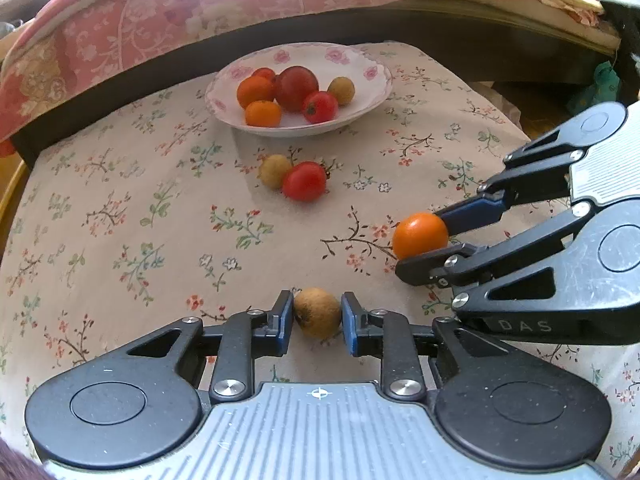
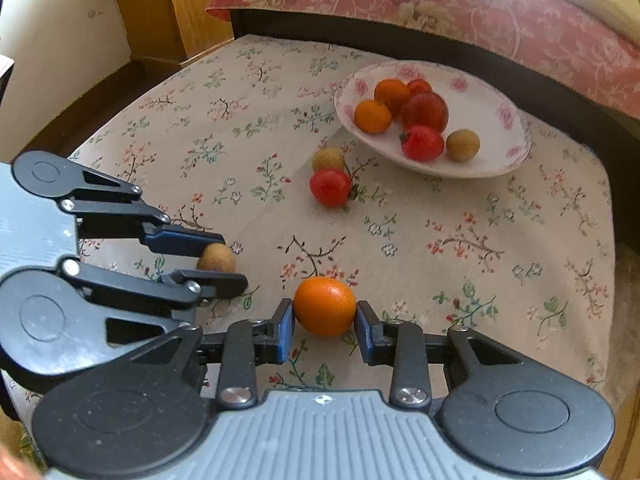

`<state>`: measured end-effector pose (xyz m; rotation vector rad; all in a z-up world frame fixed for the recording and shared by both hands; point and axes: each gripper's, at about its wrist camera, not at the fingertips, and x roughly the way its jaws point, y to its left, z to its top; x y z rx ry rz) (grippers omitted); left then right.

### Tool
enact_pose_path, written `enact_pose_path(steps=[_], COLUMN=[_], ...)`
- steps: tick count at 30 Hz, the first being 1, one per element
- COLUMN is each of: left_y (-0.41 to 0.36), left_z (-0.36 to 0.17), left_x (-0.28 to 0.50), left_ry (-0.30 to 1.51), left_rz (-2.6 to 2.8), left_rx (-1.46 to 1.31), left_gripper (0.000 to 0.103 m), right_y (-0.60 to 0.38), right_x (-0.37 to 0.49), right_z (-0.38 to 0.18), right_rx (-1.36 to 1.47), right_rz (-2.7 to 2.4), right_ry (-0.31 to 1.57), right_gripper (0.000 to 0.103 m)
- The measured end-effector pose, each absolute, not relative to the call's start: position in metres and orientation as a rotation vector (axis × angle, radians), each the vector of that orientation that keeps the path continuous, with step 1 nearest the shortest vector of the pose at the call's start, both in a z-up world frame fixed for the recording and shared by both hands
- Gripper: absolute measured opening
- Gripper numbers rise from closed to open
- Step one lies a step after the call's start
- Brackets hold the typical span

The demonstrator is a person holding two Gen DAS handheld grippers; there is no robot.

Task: Organize fruits
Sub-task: 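Hold the mandarin and kiwi raised above the table in both tools, then carry the mandarin and kiwi over the white plate with both tools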

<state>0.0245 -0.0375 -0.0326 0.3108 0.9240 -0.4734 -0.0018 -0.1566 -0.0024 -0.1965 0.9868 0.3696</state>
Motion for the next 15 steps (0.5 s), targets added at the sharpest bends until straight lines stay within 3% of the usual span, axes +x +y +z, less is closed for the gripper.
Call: enact_pose_path(steps=[15], left_y=[-0.043], left_z=[-0.028], left_x=[0.018], left_ry=[0.887], left_rz=[-0.487], left_rx=[0.364], left_gripper=[0.033], right_y=[-0.157], right_x=[-0.008], right_z=[0.004], right_rx=[-0.195], right_rz=[0.302], right_ry=[1.018], right_gripper=[0.036])
